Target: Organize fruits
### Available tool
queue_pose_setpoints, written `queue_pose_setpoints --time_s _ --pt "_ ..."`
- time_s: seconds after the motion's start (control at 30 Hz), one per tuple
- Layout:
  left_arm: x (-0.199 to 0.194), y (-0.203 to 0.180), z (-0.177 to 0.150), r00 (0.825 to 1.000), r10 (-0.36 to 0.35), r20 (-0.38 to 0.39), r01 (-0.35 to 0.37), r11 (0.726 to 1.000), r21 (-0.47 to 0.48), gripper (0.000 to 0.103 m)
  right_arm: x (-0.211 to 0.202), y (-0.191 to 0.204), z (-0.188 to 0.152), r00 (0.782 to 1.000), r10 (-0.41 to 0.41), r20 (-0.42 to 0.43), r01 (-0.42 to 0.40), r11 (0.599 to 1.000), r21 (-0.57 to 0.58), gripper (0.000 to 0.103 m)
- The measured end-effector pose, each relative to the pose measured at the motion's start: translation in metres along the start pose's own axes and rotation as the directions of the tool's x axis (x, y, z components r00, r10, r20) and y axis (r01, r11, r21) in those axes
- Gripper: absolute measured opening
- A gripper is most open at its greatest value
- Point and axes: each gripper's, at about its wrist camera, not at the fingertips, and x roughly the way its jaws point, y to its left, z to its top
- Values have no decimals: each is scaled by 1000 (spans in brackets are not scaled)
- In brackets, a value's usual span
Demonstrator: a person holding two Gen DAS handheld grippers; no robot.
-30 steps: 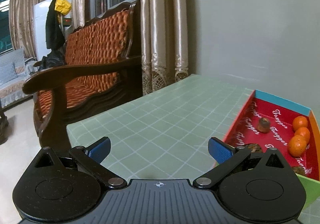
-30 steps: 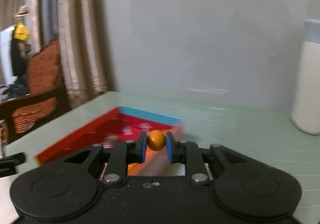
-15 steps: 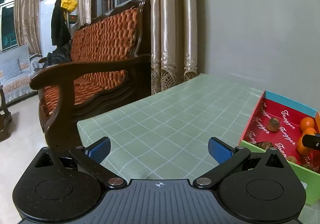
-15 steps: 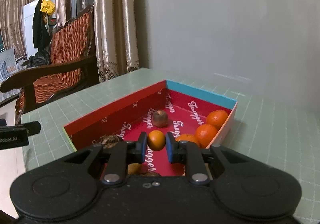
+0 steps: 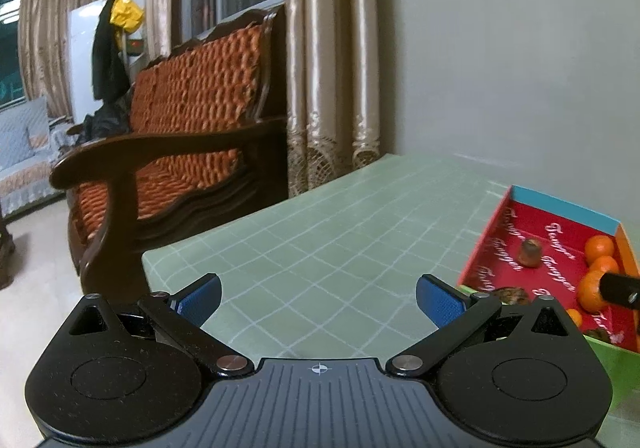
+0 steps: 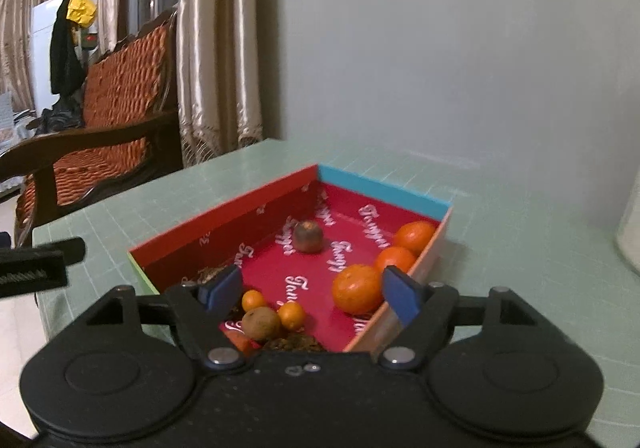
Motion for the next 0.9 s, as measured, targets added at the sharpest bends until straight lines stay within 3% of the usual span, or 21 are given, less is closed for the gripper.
queue_pose_setpoints --time_s 0.27,0.6,0.9 --pt "-26 -18 5 992 -129 1 128 989 76 103 -67 -7 6 991 -131 13 131 991 39 102" --pt "-119 -17 23 964 -265 0 262 956 133 103 -142 -7 -5 974 -224 -19 224 965 133 103" --pt "-177 -6 22 953 -300 -34 301 939 169 103 -182 12 -22 964 -263 -38 265 944 198 103"
